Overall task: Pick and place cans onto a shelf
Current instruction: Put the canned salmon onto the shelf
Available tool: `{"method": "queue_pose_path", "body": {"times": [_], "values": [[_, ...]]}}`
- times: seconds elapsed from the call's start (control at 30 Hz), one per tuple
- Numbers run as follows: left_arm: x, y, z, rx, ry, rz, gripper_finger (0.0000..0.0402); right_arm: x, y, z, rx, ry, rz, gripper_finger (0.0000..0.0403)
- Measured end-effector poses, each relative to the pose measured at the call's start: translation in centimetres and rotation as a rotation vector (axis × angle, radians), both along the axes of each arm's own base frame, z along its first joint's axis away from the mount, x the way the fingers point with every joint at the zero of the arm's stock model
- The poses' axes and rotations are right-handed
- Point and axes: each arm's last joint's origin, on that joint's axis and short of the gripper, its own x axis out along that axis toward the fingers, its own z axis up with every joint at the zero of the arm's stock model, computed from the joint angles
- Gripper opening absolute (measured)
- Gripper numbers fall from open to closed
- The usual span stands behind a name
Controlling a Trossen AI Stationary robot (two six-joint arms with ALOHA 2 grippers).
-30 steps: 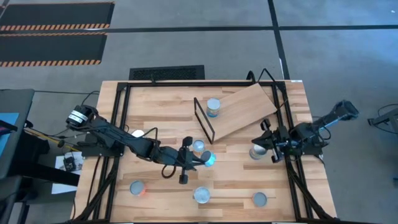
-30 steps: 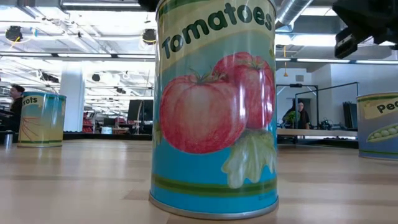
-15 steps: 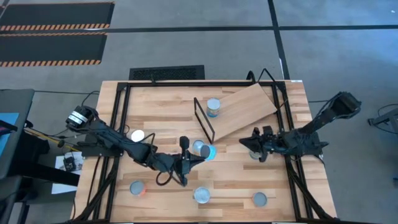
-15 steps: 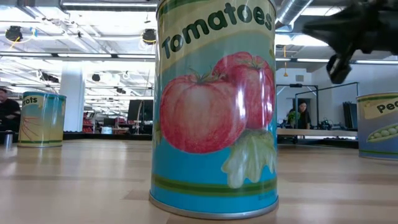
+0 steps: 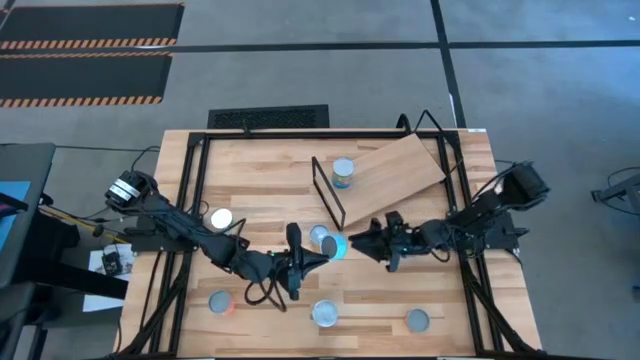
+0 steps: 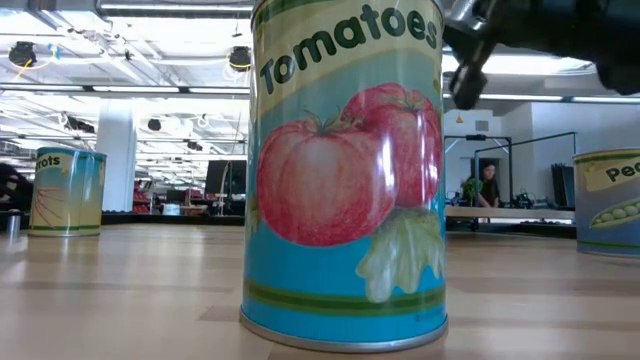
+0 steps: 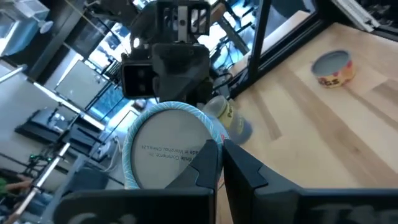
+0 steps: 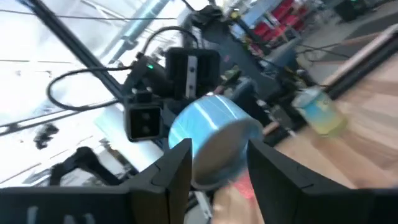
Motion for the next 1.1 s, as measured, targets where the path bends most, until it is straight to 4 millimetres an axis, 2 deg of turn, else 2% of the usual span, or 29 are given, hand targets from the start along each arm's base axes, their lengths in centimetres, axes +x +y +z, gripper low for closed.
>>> {"method": "queue_pose_path", "body": {"times": [0.23, 0.37, 0.8, 1.1], "values": [[0.0, 0.0, 0.1, -0.005, -0.010, 0.015, 0.0000, 2.1, 0.5, 0.4, -0.014, -0.090, 0.108, 0.0166], [0.0, -0.1, 0.1, 0.001, -0.009, 0.012, 0.0000, 3.1, 0.9, 0.7, -0.027, -0.106, 0.114, 0.0149], [-0.1, -0.1, -0.2, -0.037, 0.014, 0.010, 0.0001, 3.7, 1.0, 0.6, -0.178, -0.086, 0.083, 0.0012], [-0.1, -0.1, -0.5, -0.067, 0.030, -0.006, 0.0000, 4.0, 0.8, 0.2, -0.227, -0.051, 0.096, 0.0029]]}}
